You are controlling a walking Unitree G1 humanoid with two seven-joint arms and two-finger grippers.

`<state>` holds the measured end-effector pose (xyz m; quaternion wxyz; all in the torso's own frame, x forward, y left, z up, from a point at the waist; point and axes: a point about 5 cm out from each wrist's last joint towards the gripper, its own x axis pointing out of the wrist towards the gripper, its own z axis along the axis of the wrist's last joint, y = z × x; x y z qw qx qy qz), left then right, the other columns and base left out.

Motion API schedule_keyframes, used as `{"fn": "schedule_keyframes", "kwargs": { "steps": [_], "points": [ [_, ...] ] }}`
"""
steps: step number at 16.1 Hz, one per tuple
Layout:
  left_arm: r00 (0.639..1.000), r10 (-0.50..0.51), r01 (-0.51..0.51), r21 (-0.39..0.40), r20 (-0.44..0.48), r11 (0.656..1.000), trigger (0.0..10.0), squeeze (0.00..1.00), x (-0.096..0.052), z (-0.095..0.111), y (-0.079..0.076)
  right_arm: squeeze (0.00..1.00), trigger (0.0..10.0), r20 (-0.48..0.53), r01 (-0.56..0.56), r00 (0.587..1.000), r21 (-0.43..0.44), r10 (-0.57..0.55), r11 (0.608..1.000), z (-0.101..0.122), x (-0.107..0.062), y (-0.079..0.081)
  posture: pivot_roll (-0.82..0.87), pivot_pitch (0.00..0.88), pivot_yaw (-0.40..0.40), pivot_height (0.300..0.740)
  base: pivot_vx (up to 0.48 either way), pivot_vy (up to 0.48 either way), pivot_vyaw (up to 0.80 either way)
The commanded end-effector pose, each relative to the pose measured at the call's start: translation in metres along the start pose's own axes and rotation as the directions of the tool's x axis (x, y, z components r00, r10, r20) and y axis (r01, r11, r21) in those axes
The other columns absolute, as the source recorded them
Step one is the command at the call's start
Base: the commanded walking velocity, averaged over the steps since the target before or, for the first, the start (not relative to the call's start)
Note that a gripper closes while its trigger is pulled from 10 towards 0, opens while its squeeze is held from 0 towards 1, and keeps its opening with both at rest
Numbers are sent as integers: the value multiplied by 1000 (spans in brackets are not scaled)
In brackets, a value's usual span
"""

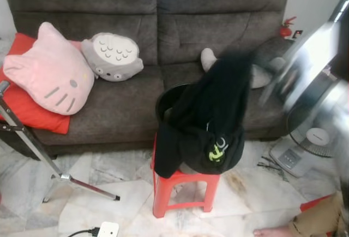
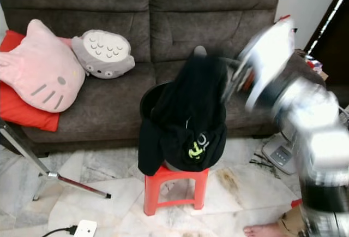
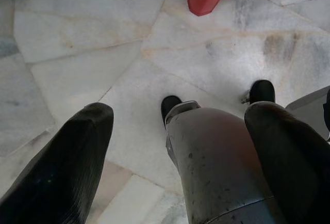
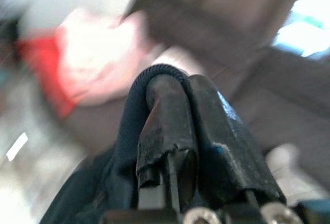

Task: Hang hanger

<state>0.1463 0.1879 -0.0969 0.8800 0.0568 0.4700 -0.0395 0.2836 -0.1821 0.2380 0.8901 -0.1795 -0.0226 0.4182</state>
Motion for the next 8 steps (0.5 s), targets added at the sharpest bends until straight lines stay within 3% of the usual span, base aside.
{"fn": "schedule_keyframes", "kwargs": {
  "steps": [1,4,8],
  "points": [
    [998,-25,26,11,-52,1000,10000,0,-2,-11,-7,0,0,-67,-117,991,-24,115,993,-6,1,16,-87,0,-39,740,0,0,0],
    [998,-28,29,15,-53,999,10000,0,-1,-11,-7,0,0,-204,-206,958,-2,201,979,-32,-4,33,-88,0,-39,740,0,0,0],
    [998,-25,26,20,-50,999,10000,0,-1,-11,-7,0,0,-147,-231,962,2,229,973,-27,2,38,-85,0,-40,740,0,0,0]
  ]
}}
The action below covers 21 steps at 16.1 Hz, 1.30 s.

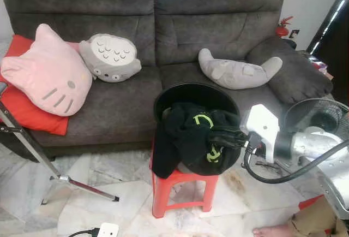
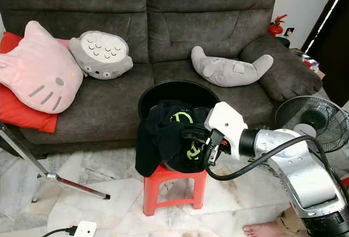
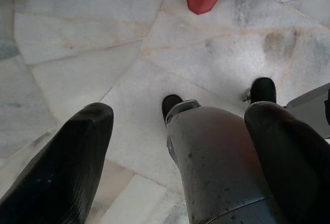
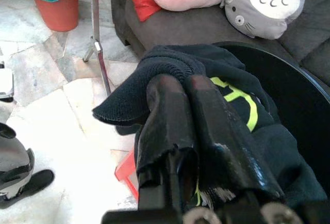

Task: Hang hanger

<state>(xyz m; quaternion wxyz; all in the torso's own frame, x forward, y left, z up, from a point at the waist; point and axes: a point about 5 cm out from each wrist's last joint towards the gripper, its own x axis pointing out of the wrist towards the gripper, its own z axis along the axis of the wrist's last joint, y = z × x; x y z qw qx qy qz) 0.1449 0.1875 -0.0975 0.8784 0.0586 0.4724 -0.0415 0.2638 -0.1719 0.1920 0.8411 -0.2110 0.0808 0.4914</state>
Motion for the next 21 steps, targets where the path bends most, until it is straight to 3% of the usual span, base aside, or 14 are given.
{"fn": "schedule_keyframes", "kwargs": {
  "steps": [1,4,5,8,9,12,13,14,18,21],
  "points": [
    [999,-19,20,17,-44,1000,10000,0,-1,-9,-7,0,0,64,-85,994,-61,89,995,13,5,9,-85,0,-41,740,0,0,0],
    [999,-20,20,19,-43,1000,10000,0,-1,-9,-7,0,0,117,-133,983,-94,143,987,19,16,15,-83,0,-41,740,0,0,0],
    [999,-20,21,20,-44,1000,10000,0,-1,-8,-7,0,0,130,-124,982,-94,136,988,20,24,9,-83,0,-41,740,0,0,0],
    [999,-20,20,14,-42,1000,10000,0,-1,-8,-8,0,0,69,-114,990,-95,121,989,6,32,1,-79,0,-42,740,0,0,0],
    [999,-25,26,17,-46,1000,10000,0,-1,-8,-8,0,10000,-62,-51,997,-86,45,995,-19,38,-8,-76,0,-41,740,0,0,0],
    [998,-29,30,21,-50,999,10000,0,-1,-9,-9,0,10000,-133,10,991,-44,-16,999,-37,41,-14,-75,0,-40,740,0,0,0],
    [998,-29,30,21,-51,999,10000,0,-1,-10,-9,941,10000,-141,28,990,-26,-31,999,-41,43,-15,-75,0,-40,740,0,0,0],
    [998,-29,30,22,-52,999,10000,0,-1,-10,-9,1000,10000,-143,31,989,-18,-34,999,-43,44,-14,-73,0,-41,740,0,0,0],
    [998,-27,28,31,-56,999,10000,0,-1,-10,-8,1000,10000,-39,49,998,-43,-50,998,-30,46,-15,-74,0,-38,740,0,0,0],
    [998,-27,29,32,-56,999,10000,0,-1,-10,-8,1000,10000,-15,-53,999,-63,52,997,-21,42,-4,-75,0,-38,740,0,0,0]
  ]
}}
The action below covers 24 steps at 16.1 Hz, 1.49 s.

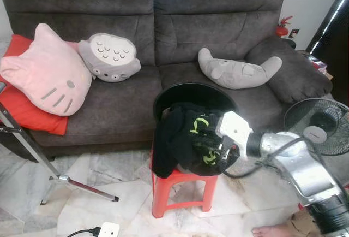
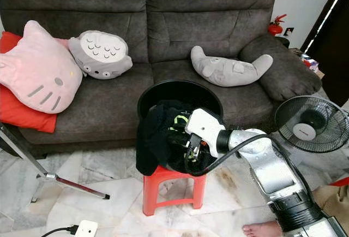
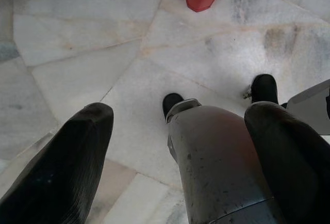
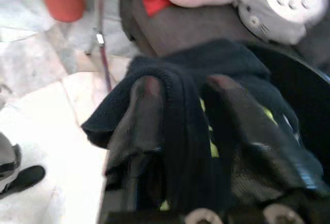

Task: Hang hanger

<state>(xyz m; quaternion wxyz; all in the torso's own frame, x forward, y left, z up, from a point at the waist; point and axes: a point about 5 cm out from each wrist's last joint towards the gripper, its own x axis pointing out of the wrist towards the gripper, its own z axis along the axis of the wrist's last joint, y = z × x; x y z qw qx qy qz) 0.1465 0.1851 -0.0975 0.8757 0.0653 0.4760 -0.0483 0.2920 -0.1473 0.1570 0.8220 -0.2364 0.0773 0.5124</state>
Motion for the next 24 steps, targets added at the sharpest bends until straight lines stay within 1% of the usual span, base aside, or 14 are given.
{"fn": "schedule_keyframes", "kwargs": {
  "steps": [1,5,7,8,11,12,13,14,17,18,19,22,23,24],
  "points": [
    [999,-23,24,14,-47,1000,10000,0,-2,-11,-6,1000,10000,-13,-48,999,-16,48,999,1,-5,5,-75,0,-38,740,0,0,0],
    [998,-29,30,16,-50,999,10000,0,-2,-12,-7,1000,10000,-72,-202,977,-26,200,979,-3,-14,25,-81,0,-37,740,0,0,0],
    [998,-29,30,17,-50,999,10000,0,-2,-12,-7,1000,10000,-118,-133,985,-65,125,989,-6,-20,20,-84,0,-37,740,0,0,0],
    [998,-28,29,16,-50,999,10000,0,-2,-12,-7,4,10000,-135,-80,989,-92,67,993,-6,-22,15,-91,0,-37,740,0,0,0],
    [998,-28,29,20,-51,999,10000,0,-2,-12,-6,0,10000,-167,229,961,22,-222,973,-19,-35,6,-91,0,-37,740,0,0,0],
    [998,-26,27,22,-51,999,10000,0,-2,-12,-6,0,10000,-141,412,909,159,-392,897,-27,-37,6,-95,0,-41,740,0,0,0],
    [998,-25,27,23,-51,999,10000,0,-2,-12,-6,0,10000,-137,454,890,200,-434,868,-29,-37,6,-95,0,-41,740,0,0,0],
    [998,-23,24,28,-50,999,10000,0,-2,-12,-6,0,10000,-84,506,853,377,-516,776,-32,-34,17,-90,0,-42,740,0,0,0],
    [999,-18,19,33,-48,999,10000,0,-2,-12,-4,0,10000,-53,439,856,597,-514,671,-48,-28,46,-89,0,-40,740,0,0,0],
    [999,-15,16,37,-47,999,10000,0,-2,-11,-4,0,10000,-123,481,815,689,-567,542,-64,-28,50,-90,0,-38,740,0,0,0],
    [999,-12,14,37,-46,999,10000,0,-2,-11,-4,0,10000,-191,524,773,730,-605,440,-79,-29,50,-86,0,-39,740,0,0,0],
    [999,-11,13,38,-46,999,10000,0,-2,-11,-3,0,10000,-213,536,754,747,-621,395,-83,-30,50,-86,0,-39,740,0,0,0],
    [999,-3,5,41,-43,999,10000,0,-2,-11,-3,0,10000,-365,622,654,758,-663,197,-112,-30,48,-84,0,-37,740,0,0,0],
    [999,-1,3,41,-42,999,10000,0,-2,-11,-3,0,10000,-403,641,629,753,-664,150,-120,-29,49,-84,0,-37,740,0,0,0]
  ]
}}
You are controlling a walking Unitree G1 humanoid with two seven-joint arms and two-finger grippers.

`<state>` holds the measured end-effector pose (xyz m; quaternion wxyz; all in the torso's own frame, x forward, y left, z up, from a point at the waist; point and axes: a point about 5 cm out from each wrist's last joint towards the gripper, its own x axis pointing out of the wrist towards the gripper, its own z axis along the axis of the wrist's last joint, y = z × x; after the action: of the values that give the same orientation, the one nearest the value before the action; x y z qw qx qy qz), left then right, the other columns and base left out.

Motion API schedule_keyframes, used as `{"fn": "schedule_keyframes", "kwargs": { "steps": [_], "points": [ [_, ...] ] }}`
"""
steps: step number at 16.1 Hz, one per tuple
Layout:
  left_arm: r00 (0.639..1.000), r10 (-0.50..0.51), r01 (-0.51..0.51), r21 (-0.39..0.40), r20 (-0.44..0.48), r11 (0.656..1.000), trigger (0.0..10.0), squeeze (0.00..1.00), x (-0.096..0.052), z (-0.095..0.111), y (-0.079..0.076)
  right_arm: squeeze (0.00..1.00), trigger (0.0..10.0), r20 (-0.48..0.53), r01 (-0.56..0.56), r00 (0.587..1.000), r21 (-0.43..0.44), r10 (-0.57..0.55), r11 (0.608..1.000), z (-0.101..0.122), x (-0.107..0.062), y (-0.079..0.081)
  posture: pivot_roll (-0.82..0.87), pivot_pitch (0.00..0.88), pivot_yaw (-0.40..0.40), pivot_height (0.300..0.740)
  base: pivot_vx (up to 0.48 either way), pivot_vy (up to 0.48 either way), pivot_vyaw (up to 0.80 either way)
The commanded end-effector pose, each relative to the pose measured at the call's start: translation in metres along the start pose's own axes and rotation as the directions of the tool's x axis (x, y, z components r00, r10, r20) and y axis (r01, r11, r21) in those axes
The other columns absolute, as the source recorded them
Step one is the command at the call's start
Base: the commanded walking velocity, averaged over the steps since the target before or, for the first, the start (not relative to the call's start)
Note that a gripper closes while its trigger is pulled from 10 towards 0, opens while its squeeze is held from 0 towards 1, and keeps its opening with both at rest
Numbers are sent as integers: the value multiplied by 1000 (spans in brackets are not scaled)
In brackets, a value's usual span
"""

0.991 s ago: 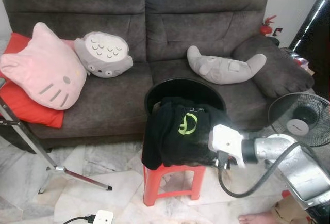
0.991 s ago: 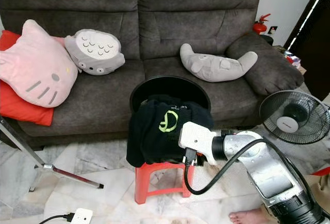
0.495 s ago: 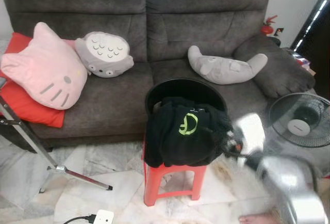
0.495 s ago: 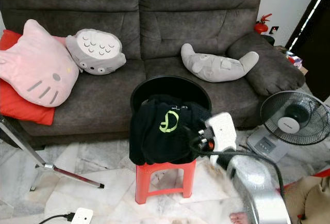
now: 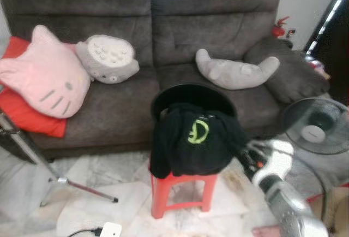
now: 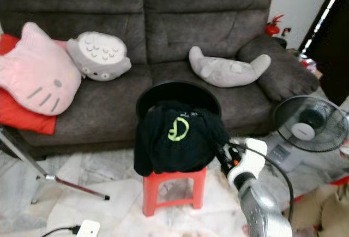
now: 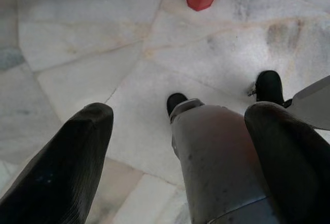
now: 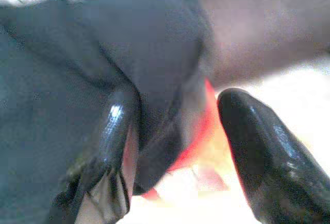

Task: Hang hanger

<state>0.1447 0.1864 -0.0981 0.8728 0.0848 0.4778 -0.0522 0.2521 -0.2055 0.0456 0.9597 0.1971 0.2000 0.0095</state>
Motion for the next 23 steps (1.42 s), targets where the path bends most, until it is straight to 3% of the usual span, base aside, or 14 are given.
{"fn": "schedule_keyframes", "kwargs": {
  "steps": [1,4,11,12,13,14,17,23],
  "points": [
    [999,-7,7,3,-32,1000,10000,0,-2,-9,-4,0,10000,-8,35,999,18,-35,999,-7,3,-4,-84,0,-37,740,0,0,0],
    [999,-3,3,2,-33,1000,10000,0,-2,-10,-3,0,10000,32,12,999,64,-14,998,-4,8,2,-84,0,-37,740,0,0,0],
    [1000,1,0,7,-30,1000,10000,0,-1,-8,-4,0,10000,142,-188,974,54,179,981,16,16,26,-74,0,-37,740,0,0,0],
    [1000,1,-1,6,-30,1000,10000,0,-1,-8,-4,0,0,170,-225,962,46,214,973,23,15,31,-72,0,-39,740,0,0,0],
    [1000,1,-1,5,-30,1000,10000,0,-1,-8,-4,0,0,178,-236,958,46,225,971,25,15,32,-72,0,-39,740,0,0,0],
    [999,1,-1,6,-32,1000,10000,0,-1,-9,-4,0,0,213,-318,926,0,311,948,35,11,44,-72,0,-39,740,0,0,0],
    [999,-3,3,5,-33,1000,10000,0,-1,-8,-5,0,0,248,-425,871,-55,425,903,51,7,63,-72,0,-39,740,0,0,0],
    [999,-21,21,0,-32,1000,10000,0,-1,-7,-8,0,0,197,-644,714,-194,672,740,68,-8,99,-77,0,-44,740,0,0,0]
  ]
}}
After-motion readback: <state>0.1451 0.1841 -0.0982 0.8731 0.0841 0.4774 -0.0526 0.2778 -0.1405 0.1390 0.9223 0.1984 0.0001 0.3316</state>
